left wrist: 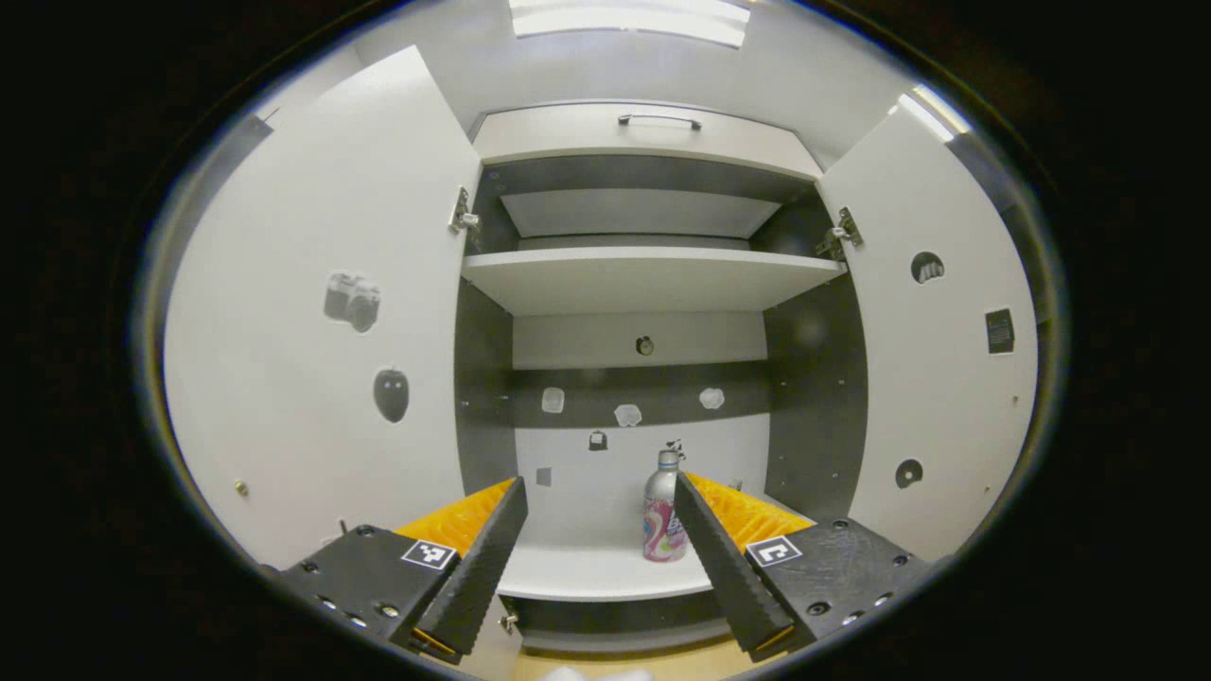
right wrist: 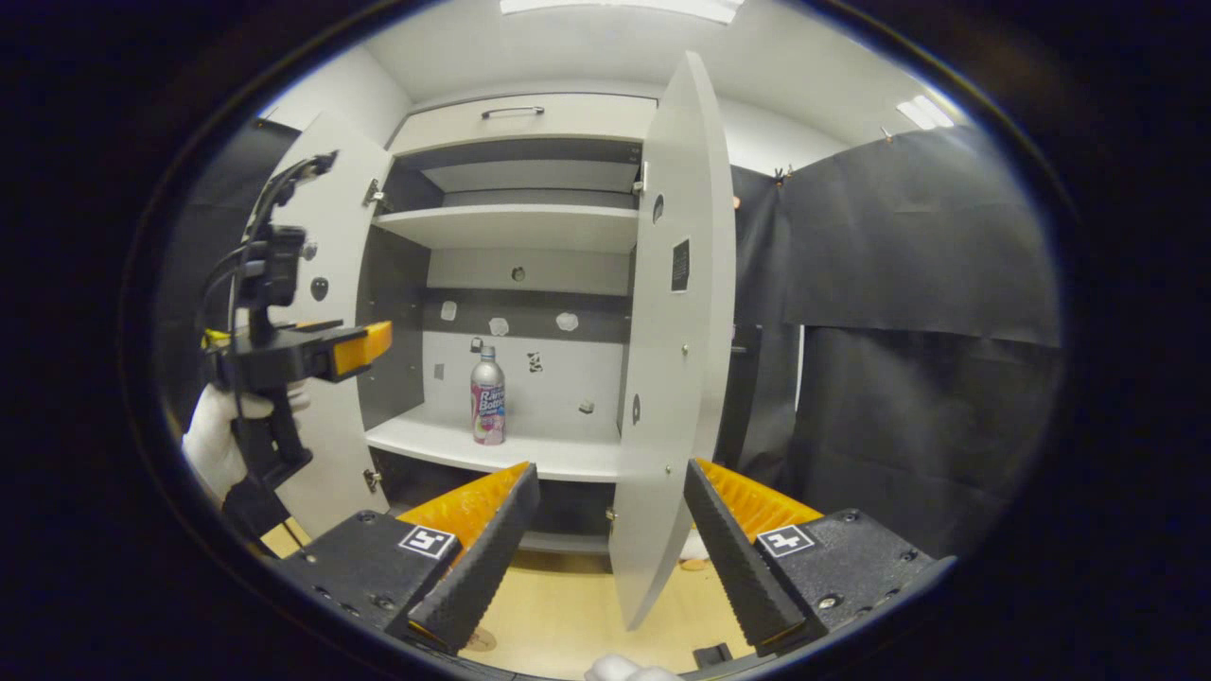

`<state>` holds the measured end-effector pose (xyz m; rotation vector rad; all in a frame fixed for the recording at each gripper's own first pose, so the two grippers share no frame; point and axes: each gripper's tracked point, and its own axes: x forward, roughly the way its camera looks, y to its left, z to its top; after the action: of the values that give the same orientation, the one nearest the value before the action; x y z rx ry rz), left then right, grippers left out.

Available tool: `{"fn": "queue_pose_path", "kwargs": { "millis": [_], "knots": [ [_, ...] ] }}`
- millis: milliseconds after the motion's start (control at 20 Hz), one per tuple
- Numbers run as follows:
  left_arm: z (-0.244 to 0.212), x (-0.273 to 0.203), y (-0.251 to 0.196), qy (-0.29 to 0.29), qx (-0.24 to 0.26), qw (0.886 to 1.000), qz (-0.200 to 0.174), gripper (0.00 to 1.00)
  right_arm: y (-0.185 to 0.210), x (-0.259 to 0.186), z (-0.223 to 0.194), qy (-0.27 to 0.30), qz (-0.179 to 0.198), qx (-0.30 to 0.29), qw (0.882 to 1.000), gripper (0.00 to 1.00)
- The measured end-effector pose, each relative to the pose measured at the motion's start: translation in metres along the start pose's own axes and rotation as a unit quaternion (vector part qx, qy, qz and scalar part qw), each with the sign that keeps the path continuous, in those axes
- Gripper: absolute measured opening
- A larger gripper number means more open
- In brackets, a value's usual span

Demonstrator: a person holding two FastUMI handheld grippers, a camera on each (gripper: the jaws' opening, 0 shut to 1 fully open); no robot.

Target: Grasp the bottle in the cabinet with the left hand and place it on the coaster, then close the right door with the right hand and the left door with the left hand.

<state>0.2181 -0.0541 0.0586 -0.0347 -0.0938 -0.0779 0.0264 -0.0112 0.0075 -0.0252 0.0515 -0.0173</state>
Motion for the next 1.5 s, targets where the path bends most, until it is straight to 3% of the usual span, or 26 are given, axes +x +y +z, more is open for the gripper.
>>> {"fn": "queue_pose_path", "kwargs": {
  "millis": [50, 200, 250, 300, 400, 750, 800, 850, 1250, 1400, 1500],
  "knots": [
    [0.005, 0.016, -0.002, -0.006, 0.000, 1.000, 0.001, 1.00, -0.001, -0.002, 0.003, -0.002, -0.002, -0.001, 1.000, 1.00],
    [0.007, 0.058, -0.008, -0.015, -0.012, 1.000, 0.011, 0.96, -0.003, -0.005, 0.006, -0.003, -0.006, 0.002, 1.000, 1.00],
    [0.003, 0.070, -0.012, -0.011, -0.018, 1.000, 0.013, 1.00, -0.002, -0.005, 0.007, -0.004, -0.003, 0.008, 1.000, 1.00],
    [-0.003, 0.082, -0.017, -0.005, -0.026, 1.000, 0.013, 0.96, -0.001, -0.006, 0.009, -0.007, -0.001, 0.013, 1.000, 1.00],
    [-0.012, 0.104, -0.030, 0.003, -0.042, 0.999, 0.006, 1.00, -0.003, -0.006, 0.008, -0.002, -0.006, 0.015, 1.000, 1.00],
    [-0.063, 0.162, -0.069, 0.019, -0.011, 1.000, -0.006, 0.96, -0.012, -0.006, -0.007, 0.030, -0.021, 0.010, 0.999, 1.00],
    [-0.071, 0.167, -0.071, 0.023, -0.007, 1.000, -0.005, 1.00, -0.013, -0.007, -0.012, 0.035, -0.023, 0.009, 0.999, 1.00],
    [-0.078, 0.172, -0.072, 0.029, -0.004, 1.000, -0.003, 0.95, -0.015, -0.006, -0.014, 0.040, -0.024, 0.009, 0.999, 1.00],
    [-0.130, 0.194, -0.073, 0.081, -0.003, 0.997, 0.009, 0.95, -0.019, -0.004, -0.025, 0.059, -0.028, 0.014, 0.998, 1.00],
    [-0.130, 0.191, -0.073, 0.082, -0.003, 0.997, 0.006, 0.80, -0.018, -0.006, -0.024, 0.057, -0.024, 0.019, 0.998, 1.00],
    [-0.123, 0.185, -0.070, 0.079, -0.011, 0.997, 0.005, 0.84, -0.018, -0.007, -0.021, 0.053, -0.023, 0.018, 0.998, 1.00]
  ]
}}
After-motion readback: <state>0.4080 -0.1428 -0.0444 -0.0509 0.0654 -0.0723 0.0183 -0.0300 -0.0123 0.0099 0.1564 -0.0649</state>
